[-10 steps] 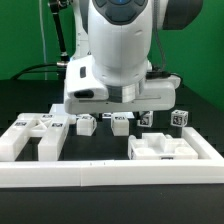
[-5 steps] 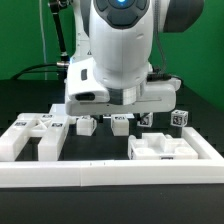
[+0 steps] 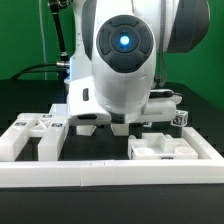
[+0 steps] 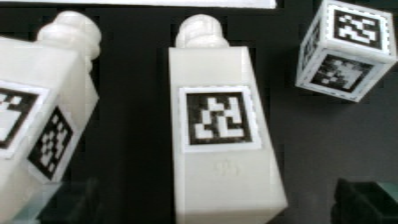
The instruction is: Assemble chair
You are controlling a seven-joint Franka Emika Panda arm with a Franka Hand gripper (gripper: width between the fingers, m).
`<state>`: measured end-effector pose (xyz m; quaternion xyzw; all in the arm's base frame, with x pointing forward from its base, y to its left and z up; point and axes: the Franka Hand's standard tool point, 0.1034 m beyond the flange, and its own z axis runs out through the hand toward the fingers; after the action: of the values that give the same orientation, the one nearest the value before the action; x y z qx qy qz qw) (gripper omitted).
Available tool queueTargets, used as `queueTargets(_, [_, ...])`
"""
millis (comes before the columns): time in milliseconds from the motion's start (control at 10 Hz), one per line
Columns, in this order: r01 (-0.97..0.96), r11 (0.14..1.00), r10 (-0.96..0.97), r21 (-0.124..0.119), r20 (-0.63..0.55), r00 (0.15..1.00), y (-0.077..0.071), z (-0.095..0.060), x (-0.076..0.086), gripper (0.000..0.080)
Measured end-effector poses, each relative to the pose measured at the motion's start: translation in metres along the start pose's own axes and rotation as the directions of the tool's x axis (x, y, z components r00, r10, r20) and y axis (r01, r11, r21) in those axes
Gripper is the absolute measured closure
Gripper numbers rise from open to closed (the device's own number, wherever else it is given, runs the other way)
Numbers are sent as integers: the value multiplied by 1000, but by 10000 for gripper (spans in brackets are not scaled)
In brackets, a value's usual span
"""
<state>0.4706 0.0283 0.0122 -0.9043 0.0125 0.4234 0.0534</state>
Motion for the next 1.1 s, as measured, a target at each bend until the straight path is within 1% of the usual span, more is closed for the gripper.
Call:
queueTargets(200, [0,1000,-1,-3,-11,1000,-1,3,3,155])
queueTargets(300, [-1,1000,1,-3,-13,1000,0,7,3,155])
queueTargets(400, [-2,1000,2,-3,-13,1000,1,10,3,315])
queueTargets(500, [-3,1000,3,-3,-16,1000,1,13,2,514])
queueTargets(900, [-1,1000,1,-3,-17,1000,0,12,2,510])
queueTargets(1000, [4,1000,-4,-2,-21,1000,0,7,2,510])
queueTargets(1100, [10,1000,-10,-3,-25,1000,-2,-4,0,510])
